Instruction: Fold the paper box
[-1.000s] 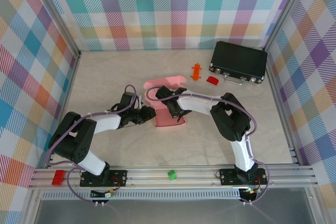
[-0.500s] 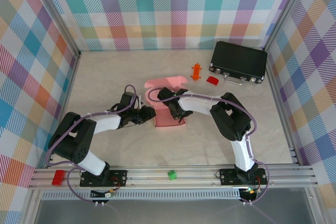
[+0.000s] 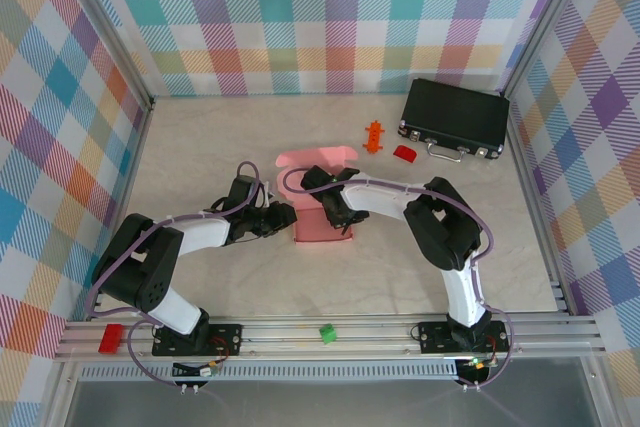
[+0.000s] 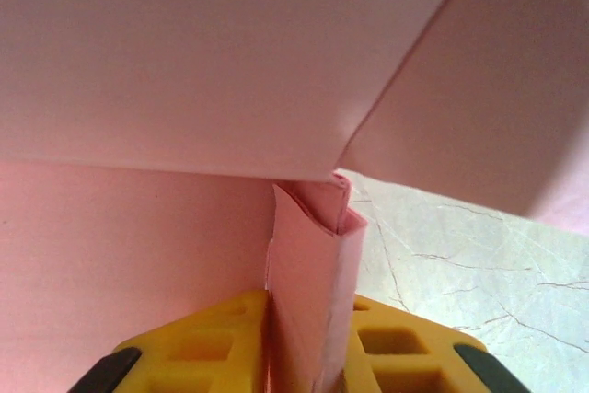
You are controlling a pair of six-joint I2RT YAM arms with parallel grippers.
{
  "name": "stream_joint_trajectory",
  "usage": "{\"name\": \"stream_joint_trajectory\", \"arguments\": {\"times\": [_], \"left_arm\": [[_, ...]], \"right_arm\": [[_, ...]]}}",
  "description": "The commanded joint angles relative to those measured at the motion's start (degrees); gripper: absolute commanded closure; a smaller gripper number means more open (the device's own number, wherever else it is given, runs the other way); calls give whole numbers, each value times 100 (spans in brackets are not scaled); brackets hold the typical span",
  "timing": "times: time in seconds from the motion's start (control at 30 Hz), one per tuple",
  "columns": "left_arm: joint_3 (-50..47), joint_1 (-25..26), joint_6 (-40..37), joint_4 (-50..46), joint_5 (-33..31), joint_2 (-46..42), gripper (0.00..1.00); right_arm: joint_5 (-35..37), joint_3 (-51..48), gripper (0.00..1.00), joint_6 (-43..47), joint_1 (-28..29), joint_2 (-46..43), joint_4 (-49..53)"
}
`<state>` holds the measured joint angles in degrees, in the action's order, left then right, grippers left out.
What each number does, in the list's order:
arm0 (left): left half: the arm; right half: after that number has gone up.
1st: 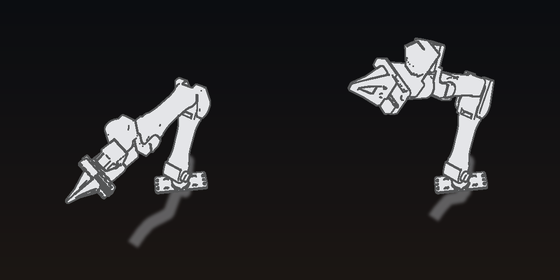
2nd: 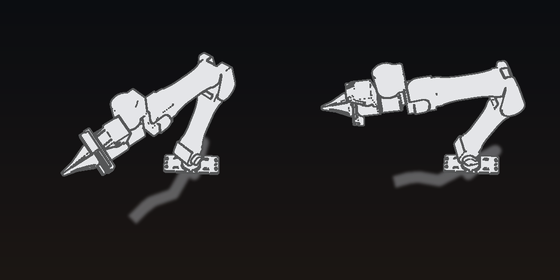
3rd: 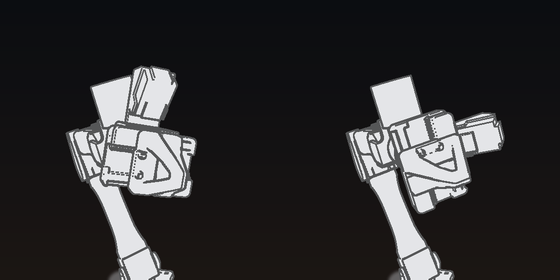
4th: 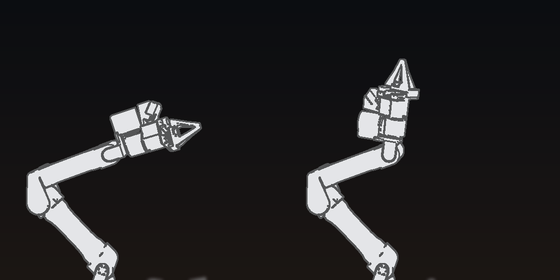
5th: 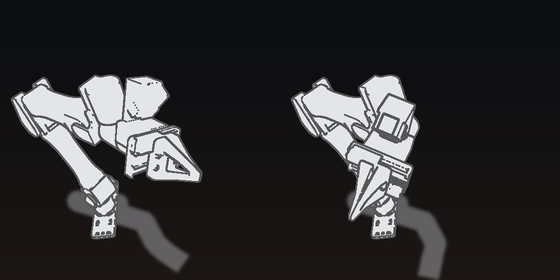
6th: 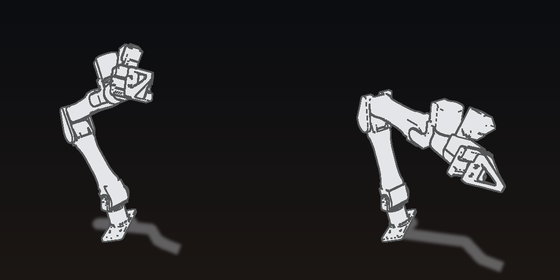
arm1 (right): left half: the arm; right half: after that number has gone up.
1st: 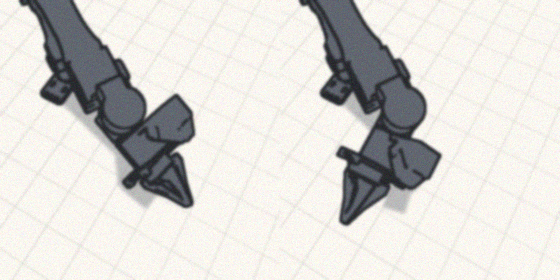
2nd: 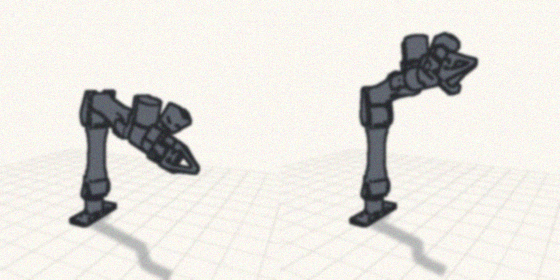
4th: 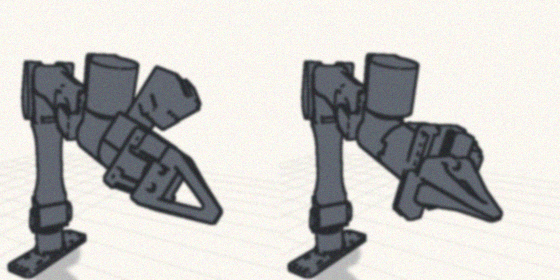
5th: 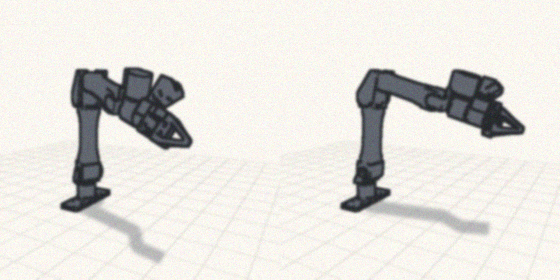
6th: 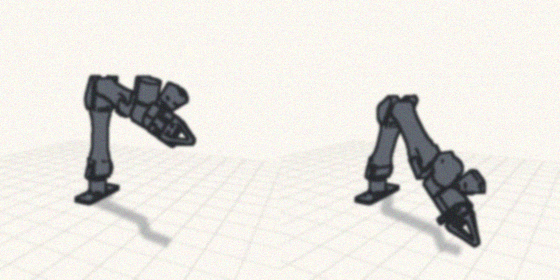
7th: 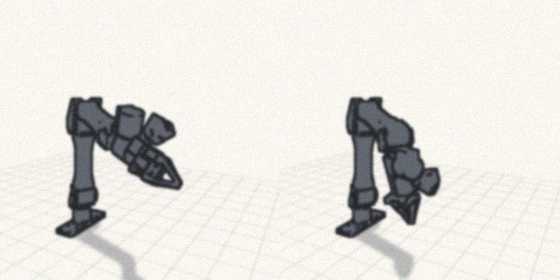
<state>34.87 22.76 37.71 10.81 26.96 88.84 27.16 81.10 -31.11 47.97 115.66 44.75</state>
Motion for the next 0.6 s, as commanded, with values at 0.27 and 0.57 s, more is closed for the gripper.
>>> {"name": "stream_joint_trajectory", "arguments": {"times": [0.27,0.57], "left_arm": [[-51,66,-172,-202,5,-85,73],[62,114,-248,-356,-59,-86,75]], "right_arm": [[-88,-61,73,-237,-22,-222,184],[-272,-223,70,-383,-41,-441,-80]]}}
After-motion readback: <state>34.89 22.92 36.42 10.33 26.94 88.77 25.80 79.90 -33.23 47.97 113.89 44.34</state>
